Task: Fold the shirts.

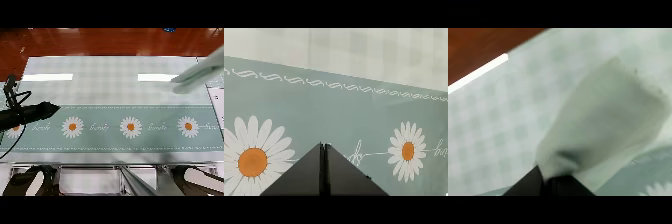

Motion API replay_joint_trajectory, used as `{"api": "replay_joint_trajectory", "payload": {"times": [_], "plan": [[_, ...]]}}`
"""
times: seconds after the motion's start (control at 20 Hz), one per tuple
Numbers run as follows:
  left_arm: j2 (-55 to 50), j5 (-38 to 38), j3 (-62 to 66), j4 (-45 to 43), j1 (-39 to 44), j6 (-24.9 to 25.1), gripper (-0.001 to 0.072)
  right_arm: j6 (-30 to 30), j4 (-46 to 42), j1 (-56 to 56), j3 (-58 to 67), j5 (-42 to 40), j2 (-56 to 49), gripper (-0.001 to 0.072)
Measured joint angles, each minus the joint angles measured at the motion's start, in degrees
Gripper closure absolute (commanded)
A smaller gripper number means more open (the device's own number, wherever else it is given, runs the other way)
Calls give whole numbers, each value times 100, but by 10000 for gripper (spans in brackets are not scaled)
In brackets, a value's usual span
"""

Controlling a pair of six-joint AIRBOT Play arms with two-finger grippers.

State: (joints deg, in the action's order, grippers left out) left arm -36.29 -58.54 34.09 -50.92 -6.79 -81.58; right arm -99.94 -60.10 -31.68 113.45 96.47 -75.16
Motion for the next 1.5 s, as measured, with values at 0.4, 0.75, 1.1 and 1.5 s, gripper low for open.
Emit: {"api": "replay_joint_trajectory", "payload": {"times": [0.4, 0.75, 1.1, 1.5], "plan": [[0, 398, 0, 4, 0, 4, 686, 155, -1272, -1582, -1456, 872, 1025, 691], [-2, 568, 0, 2, 0, 7, 685, 245, -3394, -3056, -4498, 944, 2669, 488], [-2, 697, 4, 2, 0, 9, 683, -2, -4614, -2992, -5768, 876, 3182, 585], [-726, 614, 1355, -28, 227, 321, 687, 214, -2391, -81, -4236, -415, 1961, 688]]}}
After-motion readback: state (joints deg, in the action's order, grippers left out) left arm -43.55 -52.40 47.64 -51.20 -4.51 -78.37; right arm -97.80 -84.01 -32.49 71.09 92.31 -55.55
